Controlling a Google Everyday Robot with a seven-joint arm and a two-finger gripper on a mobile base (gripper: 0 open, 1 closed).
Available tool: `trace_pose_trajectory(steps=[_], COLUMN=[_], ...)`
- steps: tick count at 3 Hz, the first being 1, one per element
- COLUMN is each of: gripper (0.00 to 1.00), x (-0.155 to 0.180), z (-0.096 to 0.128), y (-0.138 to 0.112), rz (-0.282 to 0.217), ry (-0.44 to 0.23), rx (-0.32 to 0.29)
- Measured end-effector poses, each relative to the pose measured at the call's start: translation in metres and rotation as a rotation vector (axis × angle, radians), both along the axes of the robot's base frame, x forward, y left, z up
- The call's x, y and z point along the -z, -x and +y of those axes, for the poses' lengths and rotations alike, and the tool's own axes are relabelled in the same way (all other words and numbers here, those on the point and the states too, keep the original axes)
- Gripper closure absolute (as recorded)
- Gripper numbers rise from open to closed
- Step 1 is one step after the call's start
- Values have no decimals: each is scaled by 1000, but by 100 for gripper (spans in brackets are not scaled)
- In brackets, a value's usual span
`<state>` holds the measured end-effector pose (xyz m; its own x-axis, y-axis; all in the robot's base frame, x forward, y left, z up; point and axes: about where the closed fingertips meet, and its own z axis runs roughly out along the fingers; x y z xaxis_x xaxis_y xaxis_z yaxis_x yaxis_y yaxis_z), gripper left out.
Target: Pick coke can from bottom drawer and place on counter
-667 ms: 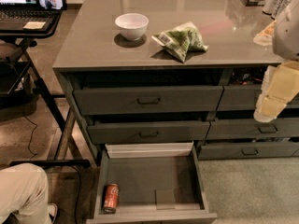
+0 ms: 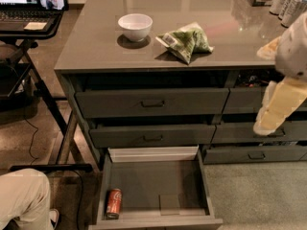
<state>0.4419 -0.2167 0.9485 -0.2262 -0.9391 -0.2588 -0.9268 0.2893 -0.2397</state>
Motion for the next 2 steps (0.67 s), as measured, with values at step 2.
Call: trace_pose_trajectory(steps=[2], gripper=[0], x=[145], z=[20], y=[9], rz=[29], ry=[-222], rx=[-50])
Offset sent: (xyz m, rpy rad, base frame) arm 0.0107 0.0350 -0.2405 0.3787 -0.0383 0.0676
